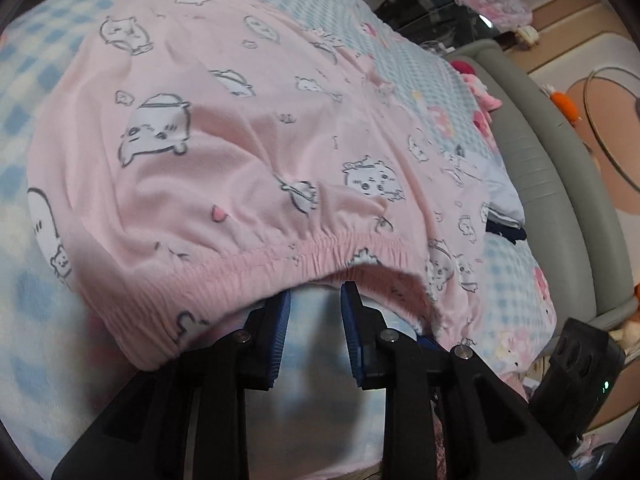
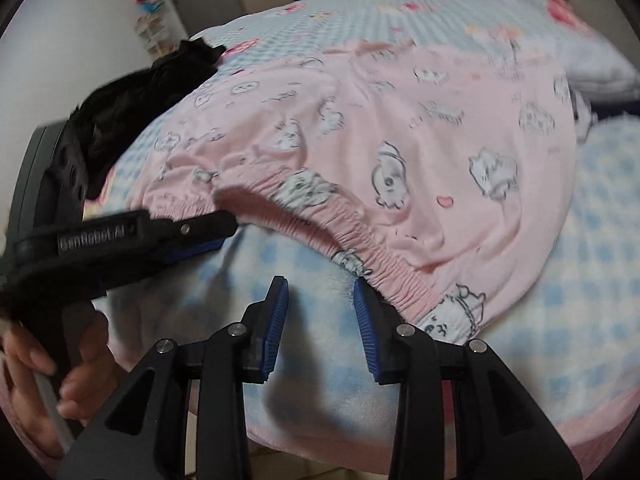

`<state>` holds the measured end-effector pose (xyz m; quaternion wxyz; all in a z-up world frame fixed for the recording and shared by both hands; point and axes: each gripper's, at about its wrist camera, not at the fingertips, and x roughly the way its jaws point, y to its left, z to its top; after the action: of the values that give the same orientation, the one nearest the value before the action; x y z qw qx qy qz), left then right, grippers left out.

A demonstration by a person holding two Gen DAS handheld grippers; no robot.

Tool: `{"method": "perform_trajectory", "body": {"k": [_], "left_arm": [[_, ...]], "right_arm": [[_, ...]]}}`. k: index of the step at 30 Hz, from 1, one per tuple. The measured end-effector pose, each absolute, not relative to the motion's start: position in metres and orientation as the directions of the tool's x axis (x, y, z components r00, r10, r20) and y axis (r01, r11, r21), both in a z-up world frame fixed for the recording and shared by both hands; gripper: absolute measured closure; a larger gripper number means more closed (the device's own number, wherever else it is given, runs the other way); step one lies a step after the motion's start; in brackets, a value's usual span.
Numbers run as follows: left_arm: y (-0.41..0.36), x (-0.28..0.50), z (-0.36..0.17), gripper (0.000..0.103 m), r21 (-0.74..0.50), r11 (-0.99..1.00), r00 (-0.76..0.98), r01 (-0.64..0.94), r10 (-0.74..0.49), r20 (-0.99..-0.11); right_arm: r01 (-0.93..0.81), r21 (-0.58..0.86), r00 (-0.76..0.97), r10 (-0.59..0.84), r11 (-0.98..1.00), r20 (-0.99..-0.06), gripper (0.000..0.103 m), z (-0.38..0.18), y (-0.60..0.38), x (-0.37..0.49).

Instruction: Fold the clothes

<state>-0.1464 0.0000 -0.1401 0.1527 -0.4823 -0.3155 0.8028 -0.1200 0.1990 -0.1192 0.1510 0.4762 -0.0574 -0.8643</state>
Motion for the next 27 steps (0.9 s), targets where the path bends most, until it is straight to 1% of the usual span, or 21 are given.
{"method": "perform_trajectory", "body": {"k": [1, 4, 7, 9, 10, 12, 13, 14, 18, 22, 24, 27], "left_arm": [[0.000, -0.146, -0.139, 0.076, -0.672, -0.738, -0.484, 0.059, 0.567, -0.666], [-0.002, -0.149, -0.143, 0.076, -0.694, -0.712, -0.490, 0.108, 0.569, -0.660], [-0.012, -0.154, -0.153, 0.076, -0.753, -0.625, -0.528, 0.208, 0.576, -0.624], [-0.014, -0.160, -0.152, 0.075, -0.776, -0.586, -0.558, 0.233, 0.573, -0.601], [-0.011, -0.164, -0.152, 0.074, -0.766, -0.597, -0.556, 0.238, 0.563, -0.612], [-0.005, -0.171, -0.152, 0.077, -0.740, -0.629, -0.547, 0.237, 0.543, -0.637], [-0.002, -0.172, -0.152, 0.088, -0.733, -0.638, -0.547, 0.234, 0.537, -0.642], [0.000, -0.170, -0.150, 0.092, -0.734, -0.643, -0.557, 0.220, 0.535, -0.636], [0.008, -0.152, -0.131, 0.093, -0.671, -0.723, -0.581, 0.164, 0.478, -0.658], [0.002, -0.140, -0.132, 0.095, -0.645, -0.747, -0.568, 0.160, 0.465, -0.679], [-0.002, -0.137, -0.132, 0.095, -0.652, -0.743, -0.566, 0.152, 0.476, -0.674], [-0.007, -0.132, -0.131, 0.095, -0.660, -0.738, -0.566, 0.139, 0.488, -0.664]], "right_arm": [[0.200, 0.251, -0.506, -0.319, -0.947, -0.801, 0.068, -0.118, 0.200, -0.119], [0.183, 0.274, -0.535, -0.330, -0.944, -0.778, 0.068, -0.113, 0.202, -0.115], [0.162, 0.264, -0.528, -0.309, -0.951, -0.791, 0.068, -0.113, 0.197, -0.123], [0.156, 0.267, -0.526, -0.309, -0.951, -0.792, 0.068, -0.112, 0.194, -0.128], [0.159, 0.273, -0.526, -0.315, -0.949, -0.790, 0.067, -0.111, 0.194, -0.129], [0.167, 0.281, -0.521, -0.327, -0.945, -0.788, 0.064, -0.113, 0.193, -0.127], [0.167, 0.284, -0.518, -0.329, -0.944, -0.790, 0.064, -0.115, 0.193, -0.125], [0.162, 0.282, -0.516, -0.325, -0.946, -0.792, 0.064, -0.117, 0.193, -0.122], [0.143, 0.283, -0.538, -0.315, -0.948, -0.782, 0.064, -0.111, 0.201, -0.111], [0.131, 0.272, -0.586, -0.296, -0.953, -0.754, 0.063, -0.100, 0.204, -0.107], [0.137, 0.264, -0.592, -0.293, -0.955, -0.751, 0.060, -0.098, 0.200, -0.107], [0.159, 0.261, -0.573, -0.304, -0.952, -0.761, 0.059, -0.103, 0.191, -0.107]]}}
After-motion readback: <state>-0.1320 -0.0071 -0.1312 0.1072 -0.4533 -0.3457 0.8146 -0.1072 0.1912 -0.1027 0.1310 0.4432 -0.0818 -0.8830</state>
